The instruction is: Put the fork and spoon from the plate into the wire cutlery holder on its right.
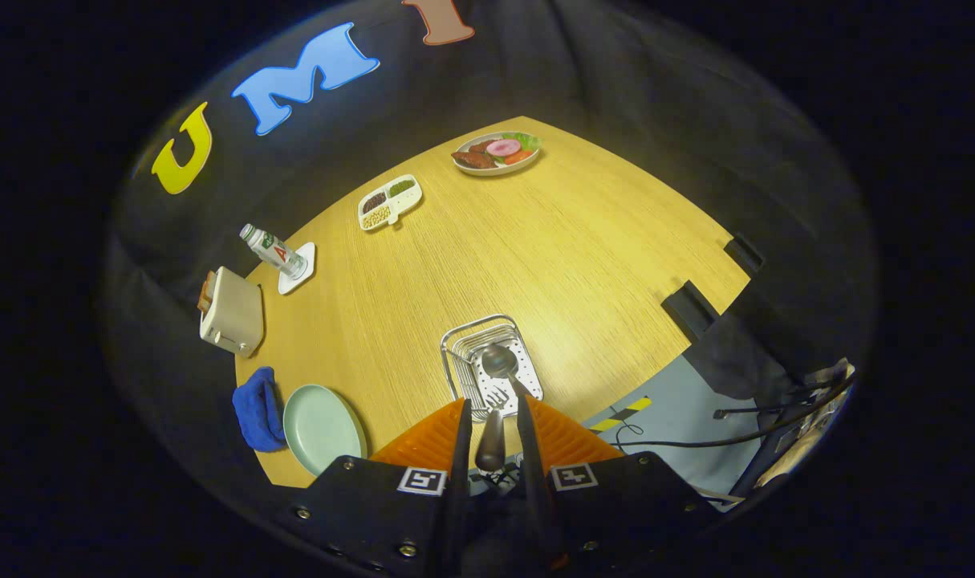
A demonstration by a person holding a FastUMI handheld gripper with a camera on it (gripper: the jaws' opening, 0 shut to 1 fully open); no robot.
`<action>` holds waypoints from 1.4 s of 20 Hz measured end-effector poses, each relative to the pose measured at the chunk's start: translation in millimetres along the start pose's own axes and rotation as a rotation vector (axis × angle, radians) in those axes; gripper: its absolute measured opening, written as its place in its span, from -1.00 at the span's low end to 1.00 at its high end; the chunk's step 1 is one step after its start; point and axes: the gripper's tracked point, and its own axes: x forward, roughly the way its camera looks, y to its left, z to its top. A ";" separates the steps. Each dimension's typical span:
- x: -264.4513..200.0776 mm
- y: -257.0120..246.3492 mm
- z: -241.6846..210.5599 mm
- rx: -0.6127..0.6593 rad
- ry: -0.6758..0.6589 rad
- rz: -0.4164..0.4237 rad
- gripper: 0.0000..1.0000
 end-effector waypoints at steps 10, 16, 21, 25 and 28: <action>-66.0 25.8 91.4 -0.104 -0.468 -0.032 -0.33; -141.1 71.6 149.9 -0.219 -0.841 -0.083 -0.34; -182.0 127.6 170.0 -0.311 -1.027 -0.044 -0.34; -190.3 178.0 170.9 -0.350 -1.066 0.052 -0.34; -191.6 198.1 175.0 -0.355 -1.072 0.110 -0.34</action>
